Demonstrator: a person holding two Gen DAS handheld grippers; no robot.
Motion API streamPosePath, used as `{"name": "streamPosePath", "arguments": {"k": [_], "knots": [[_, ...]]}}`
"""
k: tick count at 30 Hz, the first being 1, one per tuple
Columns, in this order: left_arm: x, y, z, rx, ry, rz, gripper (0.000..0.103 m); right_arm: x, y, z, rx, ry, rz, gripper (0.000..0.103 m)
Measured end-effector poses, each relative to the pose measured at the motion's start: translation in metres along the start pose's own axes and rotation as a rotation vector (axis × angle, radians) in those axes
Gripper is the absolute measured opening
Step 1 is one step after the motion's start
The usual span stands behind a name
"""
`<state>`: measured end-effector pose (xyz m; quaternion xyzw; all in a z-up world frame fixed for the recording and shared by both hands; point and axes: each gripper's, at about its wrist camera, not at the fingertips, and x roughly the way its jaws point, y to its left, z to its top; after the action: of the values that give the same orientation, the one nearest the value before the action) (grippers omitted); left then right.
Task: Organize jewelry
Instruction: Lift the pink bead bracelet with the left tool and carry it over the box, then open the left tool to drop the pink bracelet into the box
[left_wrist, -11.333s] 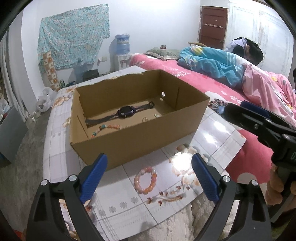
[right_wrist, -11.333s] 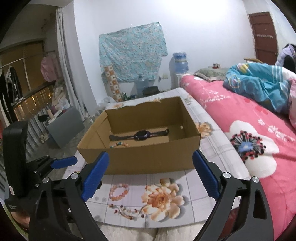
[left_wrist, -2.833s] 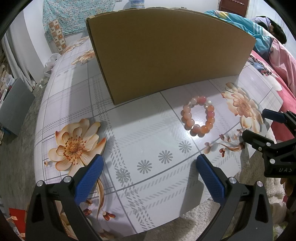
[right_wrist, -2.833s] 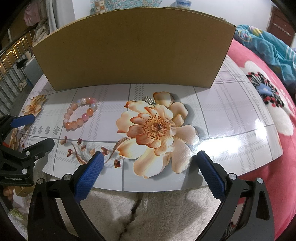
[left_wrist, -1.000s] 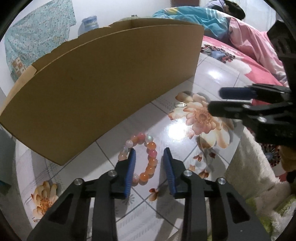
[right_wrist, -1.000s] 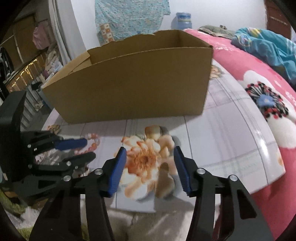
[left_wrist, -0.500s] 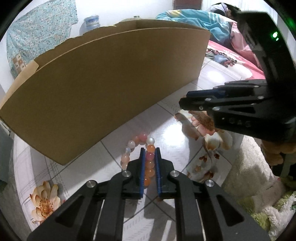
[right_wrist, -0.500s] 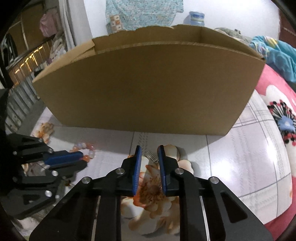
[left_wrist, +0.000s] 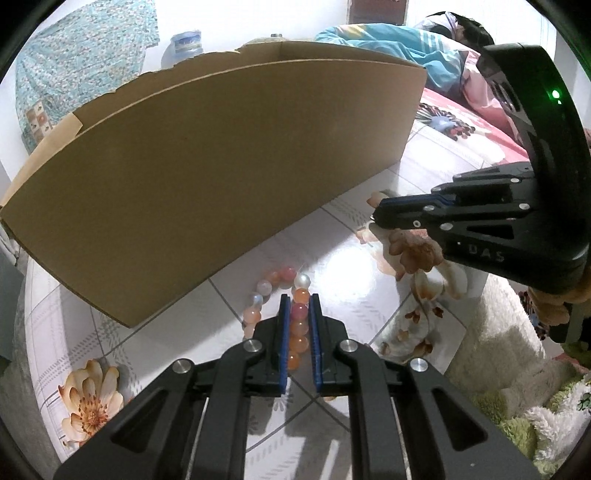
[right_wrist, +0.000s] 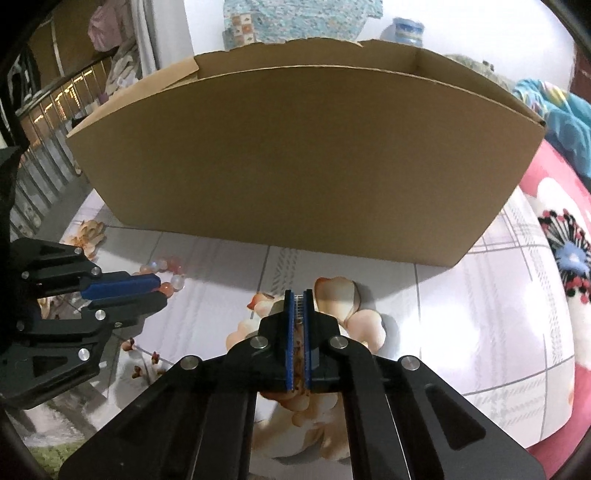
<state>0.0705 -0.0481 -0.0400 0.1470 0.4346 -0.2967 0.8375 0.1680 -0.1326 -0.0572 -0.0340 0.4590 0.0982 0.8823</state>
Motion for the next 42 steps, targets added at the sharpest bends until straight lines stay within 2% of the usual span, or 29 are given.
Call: {"name": "streamPosePath", "arguments": {"k": [5, 11, 16, 19, 23, 29, 32, 35, 38, 42], "knots": [[0.0, 0.001, 0.0, -0.004, -0.003, -0.002, 0.009, -0.013, -0.01, -0.01, 0.033, -0.002, 0.02, 0.002], [-0.004, 0.004, -0.001, -0.019, -0.012, -0.009, 0.009, -0.026, -0.028, -0.006, 0.07, -0.028, 0.034, 0.002], [-0.023, 0.008, 0.0, -0.047, -0.055, -0.046, 0.009, -0.051, -0.027, -0.009, 0.101, -0.074, 0.057, 0.002], [-0.038, 0.014, 0.005, -0.089, -0.079, -0.093, 0.009, -0.065, -0.028, -0.004, 0.118, -0.102, 0.086, 0.002], [-0.069, 0.019, 0.02, -0.108, -0.158, -0.145, 0.009, -0.09, -0.023, 0.016, 0.117, -0.176, 0.132, 0.002], [-0.122, 0.024, 0.056, -0.119, -0.289, -0.267, 0.009, -0.115, -0.026, 0.05, 0.111, -0.272, 0.187, 0.002], [-0.138, 0.027, 0.079, -0.109, -0.332, -0.324, 0.009, -0.121, -0.03, 0.07, 0.101, -0.298, 0.199, 0.002], [-0.144, 0.032, 0.101, -0.103, -0.355, -0.342, 0.009, -0.121, -0.036, 0.085, 0.092, -0.306, 0.19, 0.002], [-0.131, 0.036, 0.126, -0.106, -0.329, -0.328, 0.009, -0.115, -0.04, 0.096, 0.093, -0.295, 0.192, 0.002], [-0.081, 0.051, 0.151, -0.18, -0.193, -0.347, 0.009, -0.101, -0.046, 0.104, 0.108, -0.257, 0.195, 0.002]]}}
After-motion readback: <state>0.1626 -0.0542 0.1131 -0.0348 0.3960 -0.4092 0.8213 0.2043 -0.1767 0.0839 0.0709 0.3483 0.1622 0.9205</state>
